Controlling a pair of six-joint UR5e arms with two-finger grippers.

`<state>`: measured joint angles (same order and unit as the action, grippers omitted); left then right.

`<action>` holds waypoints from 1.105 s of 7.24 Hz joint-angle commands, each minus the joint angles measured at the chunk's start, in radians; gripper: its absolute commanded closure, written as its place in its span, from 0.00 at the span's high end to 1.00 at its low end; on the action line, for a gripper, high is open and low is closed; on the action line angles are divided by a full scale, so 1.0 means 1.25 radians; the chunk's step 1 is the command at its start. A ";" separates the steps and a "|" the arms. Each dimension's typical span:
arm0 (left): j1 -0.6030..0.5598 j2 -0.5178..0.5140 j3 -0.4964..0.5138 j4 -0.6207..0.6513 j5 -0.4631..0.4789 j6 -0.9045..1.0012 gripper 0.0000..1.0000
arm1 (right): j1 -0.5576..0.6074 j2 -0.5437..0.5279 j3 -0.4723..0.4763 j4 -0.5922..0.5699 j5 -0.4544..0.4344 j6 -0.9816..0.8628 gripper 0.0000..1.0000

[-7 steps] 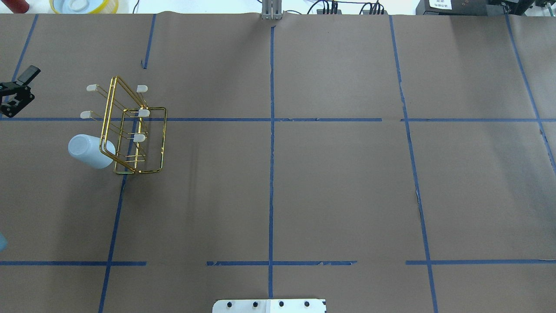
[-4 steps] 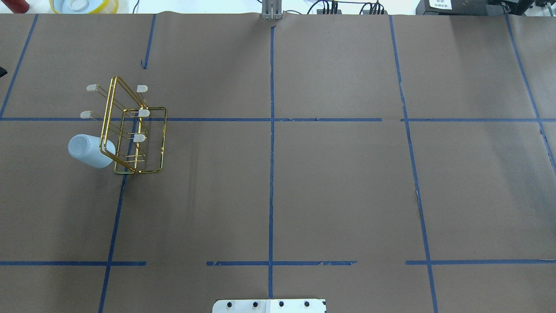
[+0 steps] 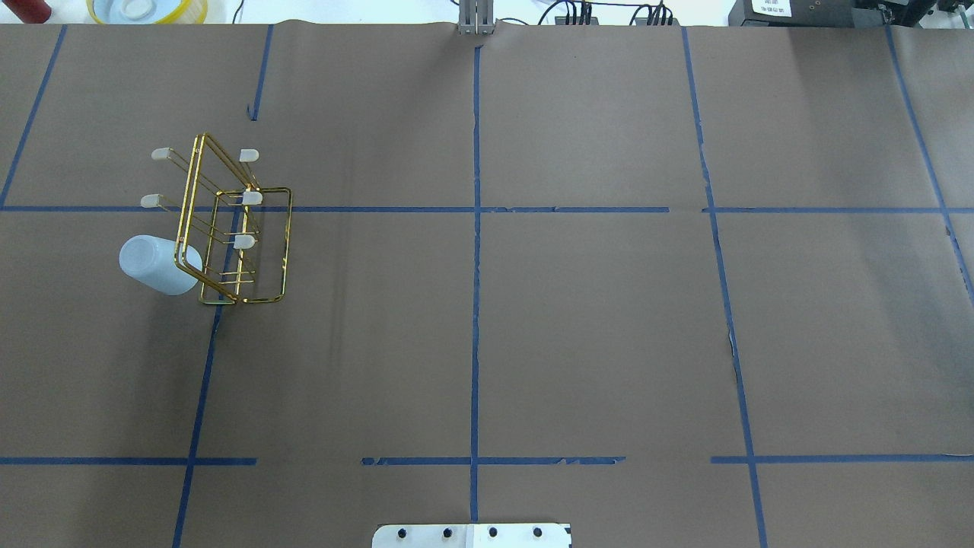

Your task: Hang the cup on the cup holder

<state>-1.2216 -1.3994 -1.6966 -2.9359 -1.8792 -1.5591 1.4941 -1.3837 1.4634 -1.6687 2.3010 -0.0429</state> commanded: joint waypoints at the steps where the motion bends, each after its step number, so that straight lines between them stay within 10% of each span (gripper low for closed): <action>1: -0.105 -0.008 -0.010 0.200 -0.127 0.244 1.00 | 0.000 0.000 0.000 0.000 0.000 0.000 1.00; 8: -0.262 -0.019 -0.017 0.702 -0.231 0.916 1.00 | 0.000 0.000 0.000 0.000 0.000 0.000 1.00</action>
<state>-1.5349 -1.4233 -1.7150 -2.1740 -2.1519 -0.5557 1.4941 -1.3837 1.4634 -1.6688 2.3010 -0.0430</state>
